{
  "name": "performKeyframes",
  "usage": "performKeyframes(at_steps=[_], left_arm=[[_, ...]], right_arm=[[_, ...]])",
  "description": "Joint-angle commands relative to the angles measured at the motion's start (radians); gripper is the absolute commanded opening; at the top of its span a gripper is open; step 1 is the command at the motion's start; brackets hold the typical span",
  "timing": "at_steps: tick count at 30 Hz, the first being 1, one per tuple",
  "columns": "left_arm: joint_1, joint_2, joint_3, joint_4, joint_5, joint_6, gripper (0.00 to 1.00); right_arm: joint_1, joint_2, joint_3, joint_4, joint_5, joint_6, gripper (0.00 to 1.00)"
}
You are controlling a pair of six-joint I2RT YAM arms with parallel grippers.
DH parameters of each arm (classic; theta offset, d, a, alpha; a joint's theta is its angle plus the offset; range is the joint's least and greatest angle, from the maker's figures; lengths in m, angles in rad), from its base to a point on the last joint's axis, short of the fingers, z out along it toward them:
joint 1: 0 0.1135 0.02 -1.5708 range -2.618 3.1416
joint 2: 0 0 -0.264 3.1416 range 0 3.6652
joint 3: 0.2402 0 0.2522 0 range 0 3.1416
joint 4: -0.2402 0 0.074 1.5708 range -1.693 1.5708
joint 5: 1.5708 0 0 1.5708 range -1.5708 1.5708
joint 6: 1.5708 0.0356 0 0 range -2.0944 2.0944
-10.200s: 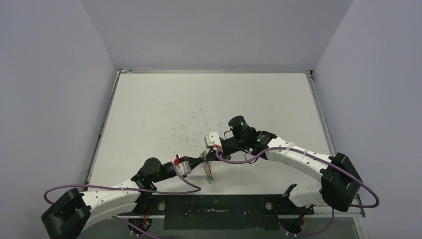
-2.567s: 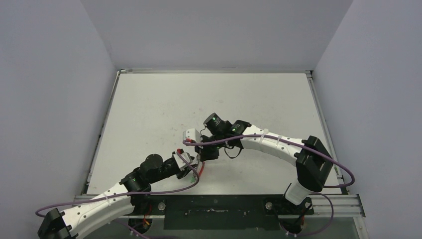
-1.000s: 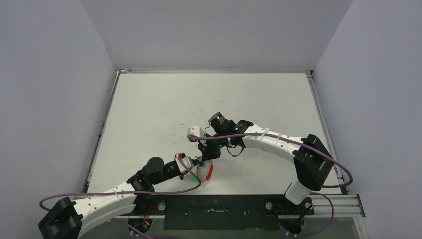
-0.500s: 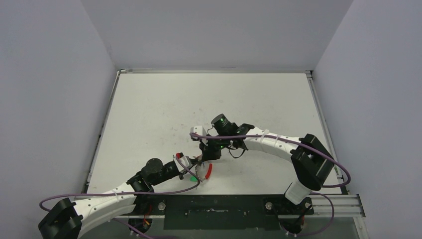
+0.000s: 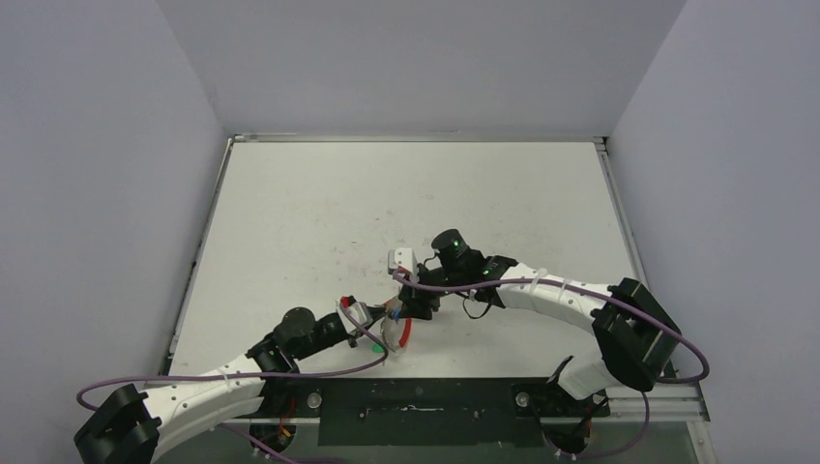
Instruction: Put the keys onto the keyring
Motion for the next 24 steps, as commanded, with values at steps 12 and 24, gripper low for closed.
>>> performKeyframes(at_steps=[12, 24], left_arm=[[0.002, -0.013, 0.004, 0.092, 0.020, -0.004, 0.00], [0.002, -0.016, 0.001, 0.100, 0.021, -0.004, 0.00]], right_arm=[[-0.007, -0.019, -0.043, 0.219, -0.147, -0.106, 0.41], [-0.005, 0.061, -0.028, 0.271, -0.195, -0.099, 0.30]])
